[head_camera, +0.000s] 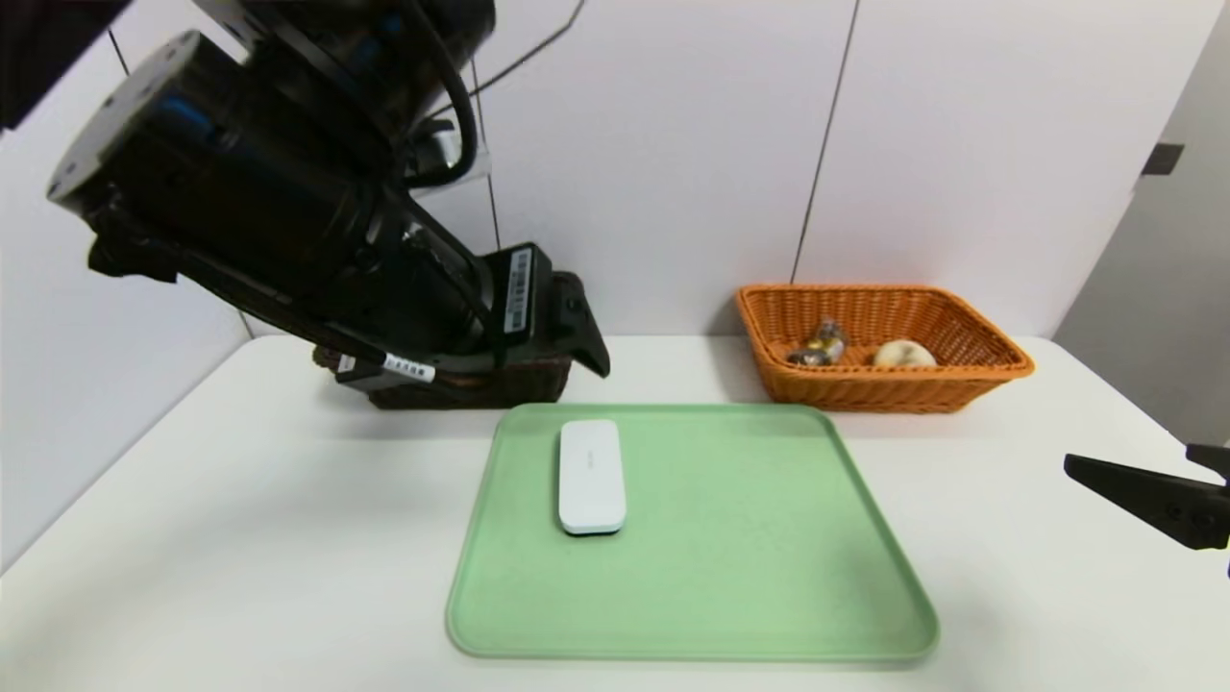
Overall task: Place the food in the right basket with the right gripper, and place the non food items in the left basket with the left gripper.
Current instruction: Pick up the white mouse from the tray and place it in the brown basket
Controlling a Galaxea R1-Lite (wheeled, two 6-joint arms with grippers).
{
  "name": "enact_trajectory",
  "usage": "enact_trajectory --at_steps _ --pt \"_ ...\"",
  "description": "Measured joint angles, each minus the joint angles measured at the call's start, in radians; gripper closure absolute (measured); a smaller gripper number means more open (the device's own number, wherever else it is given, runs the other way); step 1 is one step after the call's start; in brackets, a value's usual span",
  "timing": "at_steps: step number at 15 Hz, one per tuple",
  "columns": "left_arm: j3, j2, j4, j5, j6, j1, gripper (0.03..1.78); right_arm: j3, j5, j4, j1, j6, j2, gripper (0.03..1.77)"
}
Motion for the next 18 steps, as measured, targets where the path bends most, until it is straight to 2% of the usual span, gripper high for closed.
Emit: enact_trajectory --at_steps 3,6,9,13,16,18 --pt "-0.004 0.086 0.04 0.004 -0.009 -0.018 0.13 0.0 0.003 0.001 0.0 0.0 0.0 0.09" --pt "-0.005 0.185 0.002 0.018 -0.013 -0.021 0.12 0.0 0.003 0.002 0.0 -0.001 0.001 0.09" --pt "-0.008 0.269 -0.027 0.073 -0.009 -0.026 0.12 0.011 0.0 0.002 0.0 -0.003 -0.001 0.09" --pt "-0.009 0.346 -0.04 0.099 -0.011 -0.026 0.12 0.014 -0.001 0.002 0.001 -0.007 -0.003 0.09" --pt "-0.01 0.391 -0.099 0.183 -0.023 -0.023 0.12 0.02 -0.003 0.003 0.006 -0.007 -0.005 0.09" --pt "-0.01 0.411 -0.111 0.188 -0.032 -0.013 0.12 0.022 -0.003 0.003 0.008 -0.008 -0.007 0.09"
